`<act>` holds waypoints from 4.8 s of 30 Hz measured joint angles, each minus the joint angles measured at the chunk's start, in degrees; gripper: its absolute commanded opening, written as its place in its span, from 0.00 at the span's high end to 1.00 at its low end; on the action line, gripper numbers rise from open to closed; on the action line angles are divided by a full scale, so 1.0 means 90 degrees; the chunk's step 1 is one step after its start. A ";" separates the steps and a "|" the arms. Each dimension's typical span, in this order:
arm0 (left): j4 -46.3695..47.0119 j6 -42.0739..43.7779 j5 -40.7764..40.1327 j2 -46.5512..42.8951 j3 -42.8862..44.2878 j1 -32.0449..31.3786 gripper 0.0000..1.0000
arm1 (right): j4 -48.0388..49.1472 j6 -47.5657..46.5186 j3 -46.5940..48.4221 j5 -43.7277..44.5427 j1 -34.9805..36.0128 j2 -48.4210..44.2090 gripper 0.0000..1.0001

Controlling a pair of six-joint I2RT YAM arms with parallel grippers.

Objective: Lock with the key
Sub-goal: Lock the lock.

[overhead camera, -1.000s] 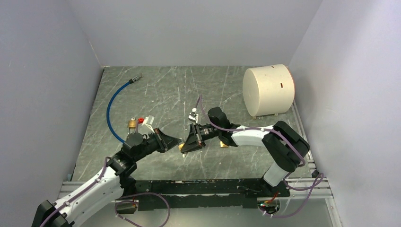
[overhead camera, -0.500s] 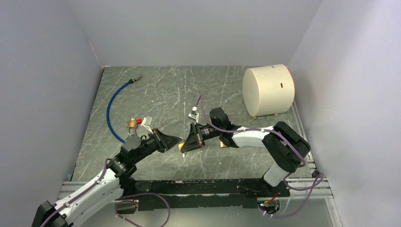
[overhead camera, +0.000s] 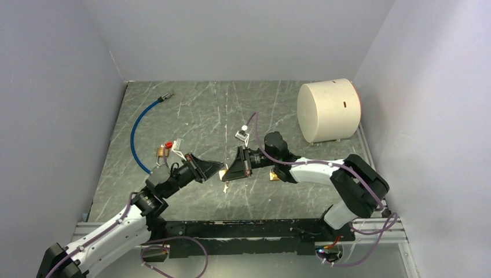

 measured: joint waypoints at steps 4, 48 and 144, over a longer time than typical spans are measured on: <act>0.0401 0.0027 0.0002 0.0185 0.0078 0.0000 0.98 | 0.0107 0.0017 0.0012 -0.0061 -0.0136 -0.0104 1.00; -0.1741 0.1678 0.4646 0.2200 0.2929 0.2465 0.19 | -0.3070 -0.1863 0.0612 0.1137 -0.0906 -0.1166 1.00; -0.3053 0.3106 0.3582 0.1962 0.2327 0.1807 0.98 | -0.2997 -0.0903 0.1086 -0.0291 -0.0097 -0.0053 1.00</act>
